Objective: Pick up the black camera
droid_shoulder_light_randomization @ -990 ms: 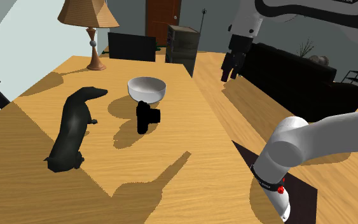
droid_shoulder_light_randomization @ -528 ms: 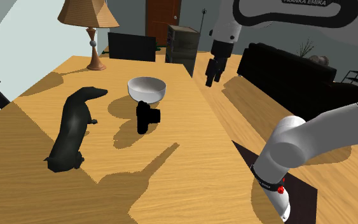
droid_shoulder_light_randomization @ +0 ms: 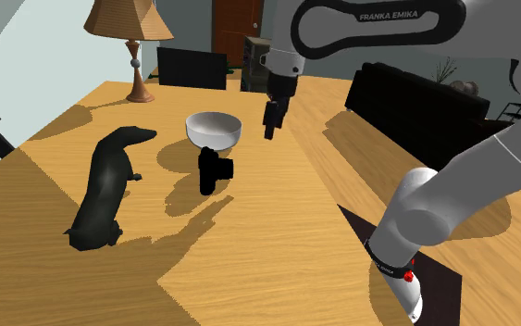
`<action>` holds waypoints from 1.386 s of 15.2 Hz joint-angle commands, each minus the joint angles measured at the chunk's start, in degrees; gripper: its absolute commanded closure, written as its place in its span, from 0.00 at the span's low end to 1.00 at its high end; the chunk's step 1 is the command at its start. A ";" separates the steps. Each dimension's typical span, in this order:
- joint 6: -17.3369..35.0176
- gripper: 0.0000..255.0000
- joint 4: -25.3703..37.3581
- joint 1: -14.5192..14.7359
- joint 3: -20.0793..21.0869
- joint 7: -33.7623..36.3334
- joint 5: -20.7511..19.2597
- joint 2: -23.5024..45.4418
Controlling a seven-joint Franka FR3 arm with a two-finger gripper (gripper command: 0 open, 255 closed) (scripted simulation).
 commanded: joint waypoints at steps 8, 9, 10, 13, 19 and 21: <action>8.22 0.00 7.49 4.32 6.22 -2.52 -2.86 15.15; 8.95 0.00 8.46 4.79 6.89 -2.67 -3.42 16.85; 9.60 0.00 9.41 5.24 7.52 -2.79 -3.99 18.45; 11.89 0.00 7.59 5.27 7.58 -2.67 -4.10 18.93; 15.39 0.00 5.01 5.29 7.69 -2.44 -4.32 19.89; 15.40 1.00 5.05 5.29 7.70 -2.43 -4.33 19.93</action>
